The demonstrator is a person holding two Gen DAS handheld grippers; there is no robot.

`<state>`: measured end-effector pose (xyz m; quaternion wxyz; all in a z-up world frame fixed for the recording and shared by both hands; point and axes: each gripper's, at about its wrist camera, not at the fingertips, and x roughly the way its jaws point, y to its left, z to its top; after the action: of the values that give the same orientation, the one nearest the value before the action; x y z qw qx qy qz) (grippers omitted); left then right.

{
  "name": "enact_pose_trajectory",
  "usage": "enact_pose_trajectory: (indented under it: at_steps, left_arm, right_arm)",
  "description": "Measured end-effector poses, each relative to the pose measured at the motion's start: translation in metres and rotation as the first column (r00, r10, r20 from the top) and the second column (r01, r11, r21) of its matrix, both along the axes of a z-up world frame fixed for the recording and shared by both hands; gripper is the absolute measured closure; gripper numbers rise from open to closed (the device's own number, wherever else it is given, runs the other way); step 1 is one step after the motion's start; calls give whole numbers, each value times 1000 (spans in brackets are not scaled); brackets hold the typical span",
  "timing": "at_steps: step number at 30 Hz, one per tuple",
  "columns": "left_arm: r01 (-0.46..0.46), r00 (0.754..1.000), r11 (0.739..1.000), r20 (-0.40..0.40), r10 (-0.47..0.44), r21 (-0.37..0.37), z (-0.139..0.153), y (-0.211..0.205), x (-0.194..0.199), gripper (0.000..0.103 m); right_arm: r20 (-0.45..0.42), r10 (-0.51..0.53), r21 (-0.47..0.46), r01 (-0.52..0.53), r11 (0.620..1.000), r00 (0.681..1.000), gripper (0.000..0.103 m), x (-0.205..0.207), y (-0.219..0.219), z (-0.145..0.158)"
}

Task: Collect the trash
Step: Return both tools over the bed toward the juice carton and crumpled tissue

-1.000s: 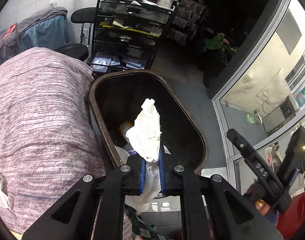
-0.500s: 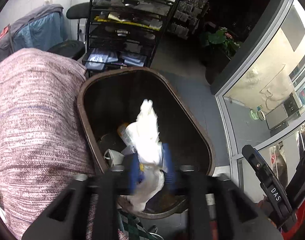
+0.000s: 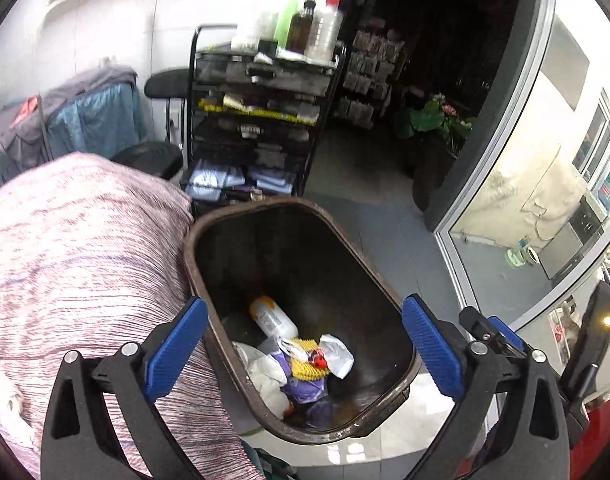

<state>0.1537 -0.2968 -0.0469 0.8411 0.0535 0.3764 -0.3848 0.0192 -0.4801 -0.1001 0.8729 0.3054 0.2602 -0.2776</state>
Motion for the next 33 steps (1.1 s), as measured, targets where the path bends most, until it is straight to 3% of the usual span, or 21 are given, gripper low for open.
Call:
enact_pose_trajectory:
  at_steps: [11,21,28,33]
  left_arm:
    - [-46,993,997,107,52,-60,26,53,-31,6]
    - [-142,979,986,133,152,-82,29,114,-43,6]
    - [-225,960,973,158,231,-55,27,153,-41,6]
    - [-301,943,953,134,304,-47,19,190,-34,6]
  right_arm:
    - [33,86,-40,-84,996,996,22,14,25,15]
    - [66,229,-92,-223,970,971,22,39,73,36]
    - [79,373,-101,-365,926,925,22,64,113,49]
    - [79,508,-92,-501,861,858,21,87,150,55]
